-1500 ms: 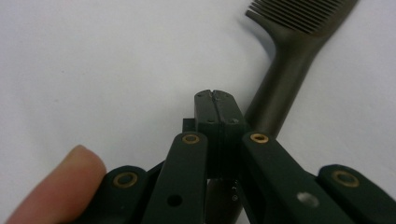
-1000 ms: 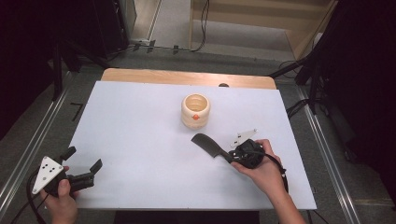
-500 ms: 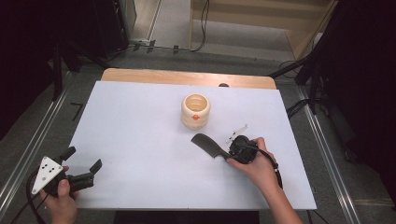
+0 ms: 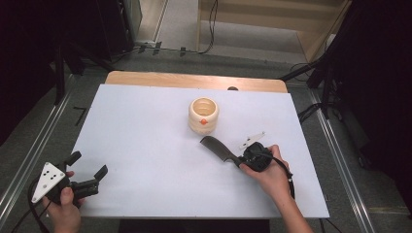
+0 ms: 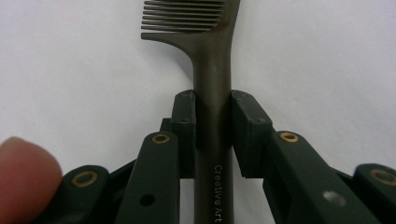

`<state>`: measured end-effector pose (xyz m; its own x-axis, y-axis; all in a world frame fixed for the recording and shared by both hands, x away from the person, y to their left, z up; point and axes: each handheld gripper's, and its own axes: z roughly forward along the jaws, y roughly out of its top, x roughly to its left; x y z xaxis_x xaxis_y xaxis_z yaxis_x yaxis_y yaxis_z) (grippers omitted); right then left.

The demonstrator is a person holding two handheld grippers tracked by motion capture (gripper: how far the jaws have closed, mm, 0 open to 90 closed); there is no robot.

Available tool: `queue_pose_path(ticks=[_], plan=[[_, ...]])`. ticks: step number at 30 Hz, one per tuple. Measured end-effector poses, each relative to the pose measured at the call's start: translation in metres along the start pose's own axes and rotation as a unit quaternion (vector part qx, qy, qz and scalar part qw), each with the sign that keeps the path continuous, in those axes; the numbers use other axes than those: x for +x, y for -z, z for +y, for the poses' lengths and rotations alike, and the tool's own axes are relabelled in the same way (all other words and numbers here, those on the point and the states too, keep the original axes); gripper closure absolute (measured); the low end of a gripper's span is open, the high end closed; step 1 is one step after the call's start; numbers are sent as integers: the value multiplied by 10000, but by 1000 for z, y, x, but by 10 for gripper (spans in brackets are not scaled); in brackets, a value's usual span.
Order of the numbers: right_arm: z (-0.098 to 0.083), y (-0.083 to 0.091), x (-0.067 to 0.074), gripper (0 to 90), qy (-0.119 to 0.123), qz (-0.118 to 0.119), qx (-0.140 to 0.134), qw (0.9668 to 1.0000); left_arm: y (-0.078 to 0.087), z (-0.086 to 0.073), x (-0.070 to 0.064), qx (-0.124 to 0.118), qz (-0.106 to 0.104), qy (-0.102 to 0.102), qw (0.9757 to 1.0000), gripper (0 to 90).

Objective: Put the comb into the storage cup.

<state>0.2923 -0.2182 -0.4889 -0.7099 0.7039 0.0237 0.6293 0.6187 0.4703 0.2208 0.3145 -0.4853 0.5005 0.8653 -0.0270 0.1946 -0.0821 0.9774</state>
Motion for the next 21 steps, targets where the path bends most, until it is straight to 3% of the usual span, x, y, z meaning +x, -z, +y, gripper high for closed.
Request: queue_pose_path(ticks=[3, 10, 12, 13, 15, 16, 21], plan=[[-1, 3, 0, 709, -28, -25, -142, 9999, -3, 2, -4, 94, -102, -21, 9999, 0], [-4, 15, 3, 709, -35, 0, -811, 9967, -7, 13, -19, -12, -282, -34, 9996, 0], [-4, 16, 4, 709, -30, -24, -872, 9962, -9, 18, -24, -24, -337, -64, 9994, 0], [-5, 18, 5, 709, -47, -18, -1042, 9945, -10, 20, -27, -24, -359, -80, 9993, 0], [-6, 19, 5, 709, -63, -10, -1117, 9937, -11, 24, -32, -34, -414, -118, 9991, 0], [-7, 20, 6, 709, -45, -17, -1299, 9915, -12, 26, -35, -29, -427, -120, 9990, 0], [-9, 22, 9, 709, 2, -9, -1572, 9876, -18, 36, -46, 34, -517, -167, 9985, 0]])
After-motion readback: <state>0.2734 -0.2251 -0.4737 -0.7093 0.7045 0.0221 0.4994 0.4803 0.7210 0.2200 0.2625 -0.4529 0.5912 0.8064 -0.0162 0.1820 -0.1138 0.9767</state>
